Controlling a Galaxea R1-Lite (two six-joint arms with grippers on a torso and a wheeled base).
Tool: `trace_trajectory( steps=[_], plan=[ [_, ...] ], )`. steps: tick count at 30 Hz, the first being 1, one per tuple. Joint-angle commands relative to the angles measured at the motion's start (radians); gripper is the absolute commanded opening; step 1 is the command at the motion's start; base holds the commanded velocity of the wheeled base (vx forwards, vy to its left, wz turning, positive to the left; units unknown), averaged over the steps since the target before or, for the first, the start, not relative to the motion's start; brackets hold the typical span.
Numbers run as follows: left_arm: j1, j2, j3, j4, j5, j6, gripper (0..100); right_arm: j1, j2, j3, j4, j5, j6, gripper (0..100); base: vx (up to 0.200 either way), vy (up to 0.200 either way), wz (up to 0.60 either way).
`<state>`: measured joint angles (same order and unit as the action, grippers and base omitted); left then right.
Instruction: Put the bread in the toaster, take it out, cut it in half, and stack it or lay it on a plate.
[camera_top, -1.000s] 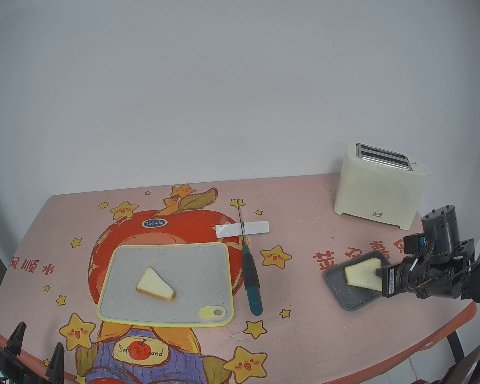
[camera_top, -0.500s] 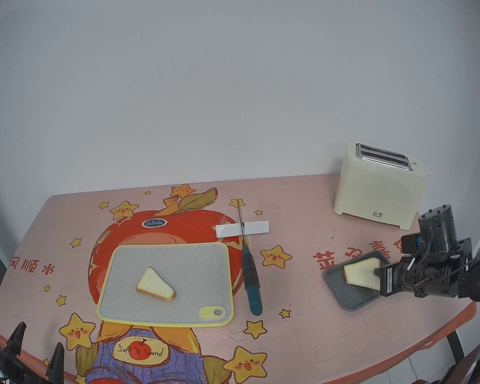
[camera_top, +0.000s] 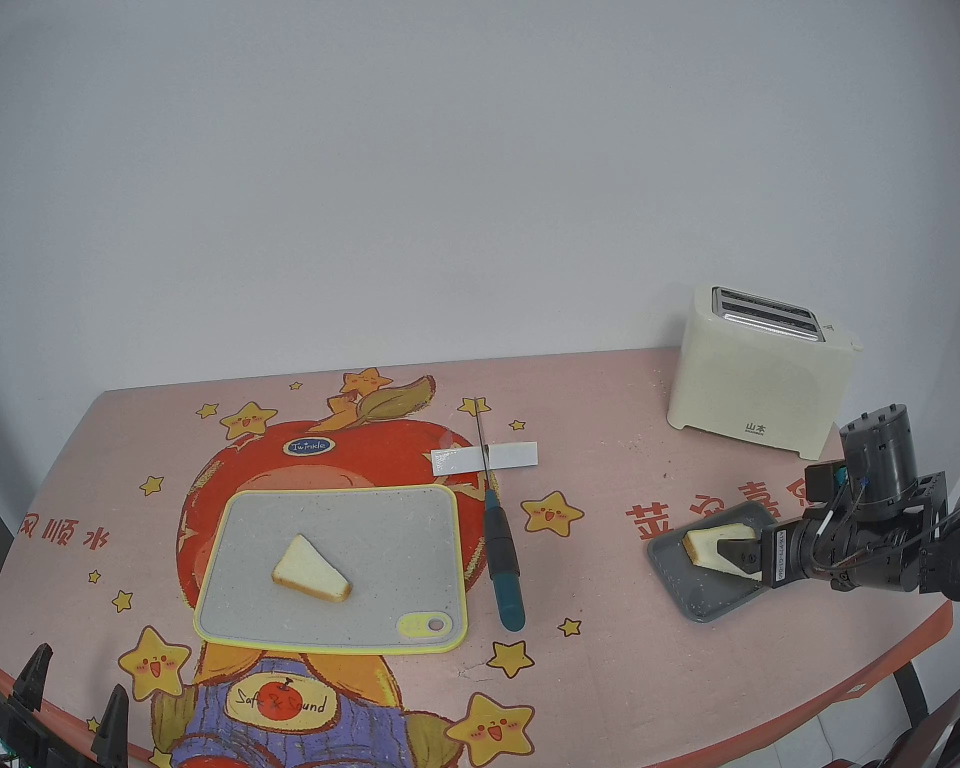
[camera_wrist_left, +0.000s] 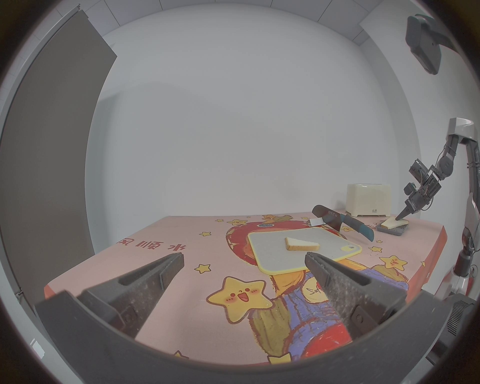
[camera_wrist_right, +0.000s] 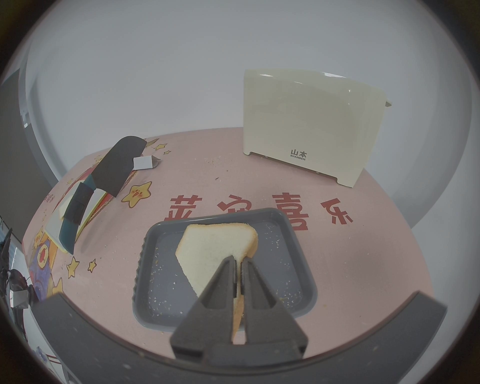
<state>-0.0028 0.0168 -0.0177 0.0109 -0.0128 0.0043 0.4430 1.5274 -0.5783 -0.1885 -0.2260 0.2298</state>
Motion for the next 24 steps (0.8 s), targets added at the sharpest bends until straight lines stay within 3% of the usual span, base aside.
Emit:
trace_trajectory(
  steps=[1, 7, 16, 22, 24],
  plan=[
    [0.001, 0.002, 0.015, 0.000, -0.001, 0.000, 100, 0.000, -0.004, -0.002, 0.000, 0.000, 0.000, 100, 0.000, 0.000, 0.00],
    [0.000, 0.002, 0.015, 0.000, -0.001, 0.000, 100, 0.002, -0.006, -0.002, -0.017, 0.002, 0.000, 100, 0.000, 0.000, 0.00],
    [0.000, 0.002, 0.015, 0.000, -0.001, 0.000, 100, 0.020, -0.059, 0.049, -0.209, -0.003, -0.003, 100, 0.000, 0.000, 0.00],
    [0.001, 0.002, 0.015, 0.000, -0.001, 0.000, 100, 0.115, -0.164, 0.067, -0.206, 0.000, -0.015, 100, 0.000, 0.000, 0.00],
    [0.000, 0.002, 0.015, 0.000, -0.001, 0.000, 100, 0.183, -0.207, 0.074, -0.198, 0.005, -0.013, 100, 0.000, 0.000, 0.00]
  ],
)
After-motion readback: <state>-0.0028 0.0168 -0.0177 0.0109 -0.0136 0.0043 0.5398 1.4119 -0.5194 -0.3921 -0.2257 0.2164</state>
